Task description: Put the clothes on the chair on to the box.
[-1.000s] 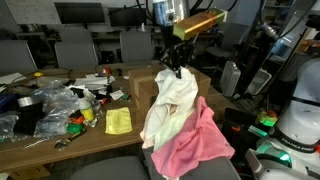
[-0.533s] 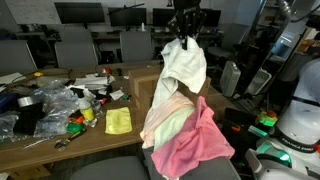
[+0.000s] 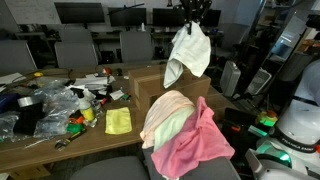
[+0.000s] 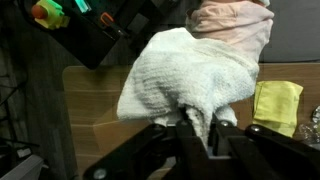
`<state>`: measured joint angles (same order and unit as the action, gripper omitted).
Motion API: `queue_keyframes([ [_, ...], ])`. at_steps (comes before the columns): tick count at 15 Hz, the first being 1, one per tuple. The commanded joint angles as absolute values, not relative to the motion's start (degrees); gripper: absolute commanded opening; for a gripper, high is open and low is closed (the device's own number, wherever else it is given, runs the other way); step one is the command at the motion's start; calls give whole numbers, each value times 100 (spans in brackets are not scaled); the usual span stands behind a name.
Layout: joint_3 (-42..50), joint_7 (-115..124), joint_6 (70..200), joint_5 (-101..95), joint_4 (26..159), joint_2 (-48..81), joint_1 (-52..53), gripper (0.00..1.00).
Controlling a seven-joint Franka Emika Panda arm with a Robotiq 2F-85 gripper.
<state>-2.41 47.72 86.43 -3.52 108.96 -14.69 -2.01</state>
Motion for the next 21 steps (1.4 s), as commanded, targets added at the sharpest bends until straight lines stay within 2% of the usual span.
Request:
queue_keyframes([
  [1, 97, 4642, 8196, 183, 10080, -938, -437, 8],
  [11, 930, 4734, 7575, 1710, 8799, 340, -967, 8],
  [21, 1379, 4991, 7713, 3248, 8928, 857, -1450, 8],
])
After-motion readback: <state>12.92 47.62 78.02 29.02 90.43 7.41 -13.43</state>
